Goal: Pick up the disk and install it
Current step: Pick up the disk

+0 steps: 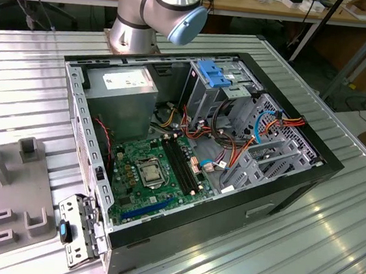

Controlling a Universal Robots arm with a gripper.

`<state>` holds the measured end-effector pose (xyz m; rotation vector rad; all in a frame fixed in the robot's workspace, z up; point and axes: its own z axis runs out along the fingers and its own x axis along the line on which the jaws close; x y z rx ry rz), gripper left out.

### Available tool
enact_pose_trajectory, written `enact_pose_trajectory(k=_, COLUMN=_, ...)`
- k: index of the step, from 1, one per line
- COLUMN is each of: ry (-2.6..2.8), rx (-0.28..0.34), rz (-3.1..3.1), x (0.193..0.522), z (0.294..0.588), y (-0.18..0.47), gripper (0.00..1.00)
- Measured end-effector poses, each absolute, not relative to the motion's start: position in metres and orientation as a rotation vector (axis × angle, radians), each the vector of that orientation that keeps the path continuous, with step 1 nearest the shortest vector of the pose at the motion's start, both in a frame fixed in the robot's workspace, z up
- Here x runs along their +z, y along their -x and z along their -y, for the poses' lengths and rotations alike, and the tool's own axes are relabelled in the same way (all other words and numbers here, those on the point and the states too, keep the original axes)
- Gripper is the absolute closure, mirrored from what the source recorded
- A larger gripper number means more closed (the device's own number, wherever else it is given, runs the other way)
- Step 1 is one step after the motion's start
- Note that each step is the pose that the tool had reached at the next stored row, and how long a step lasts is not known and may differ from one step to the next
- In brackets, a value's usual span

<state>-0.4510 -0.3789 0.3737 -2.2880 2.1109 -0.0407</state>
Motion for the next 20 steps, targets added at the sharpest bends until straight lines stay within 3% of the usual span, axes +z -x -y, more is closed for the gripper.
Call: enact_pose_trajectory(k=20, ry=2.288, rx=-0.04, rz=-2.111, x=0.36, z=0.379, y=0.463, gripper=0.52)
